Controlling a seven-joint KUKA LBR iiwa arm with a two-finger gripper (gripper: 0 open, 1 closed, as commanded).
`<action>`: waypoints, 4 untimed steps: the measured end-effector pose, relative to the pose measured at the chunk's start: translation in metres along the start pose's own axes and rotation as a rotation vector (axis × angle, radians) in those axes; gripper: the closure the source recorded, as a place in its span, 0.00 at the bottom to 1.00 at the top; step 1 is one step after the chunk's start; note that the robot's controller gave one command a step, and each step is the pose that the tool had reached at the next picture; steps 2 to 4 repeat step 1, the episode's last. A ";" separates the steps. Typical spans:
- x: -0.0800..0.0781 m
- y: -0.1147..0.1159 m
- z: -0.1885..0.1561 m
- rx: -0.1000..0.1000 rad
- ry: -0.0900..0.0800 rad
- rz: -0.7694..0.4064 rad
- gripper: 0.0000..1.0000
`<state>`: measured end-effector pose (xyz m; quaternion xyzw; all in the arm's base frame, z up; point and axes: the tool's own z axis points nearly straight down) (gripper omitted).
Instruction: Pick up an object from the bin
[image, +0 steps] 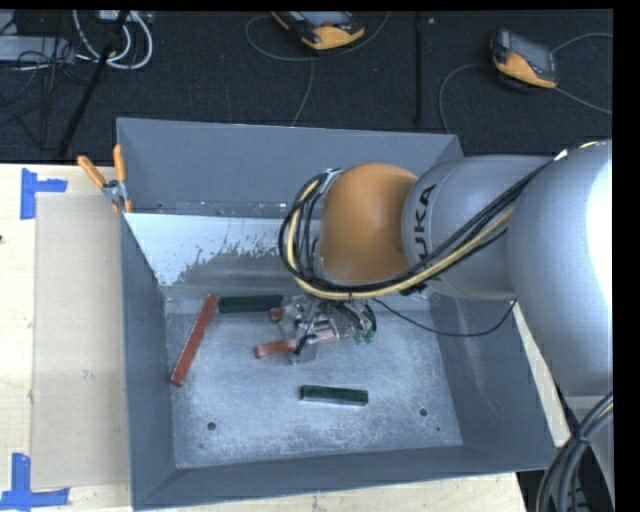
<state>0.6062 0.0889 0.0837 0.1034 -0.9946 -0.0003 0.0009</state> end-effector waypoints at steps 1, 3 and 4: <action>0.019 -0.030 -0.167 0.002 -0.011 0.010 1.00; 0.019 -0.030 -0.167 0.002 -0.011 0.010 1.00; 0.019 -0.030 -0.167 0.002 -0.011 0.010 1.00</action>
Offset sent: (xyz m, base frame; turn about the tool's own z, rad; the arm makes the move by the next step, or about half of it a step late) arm -0.0142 -0.0337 0.1624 0.0083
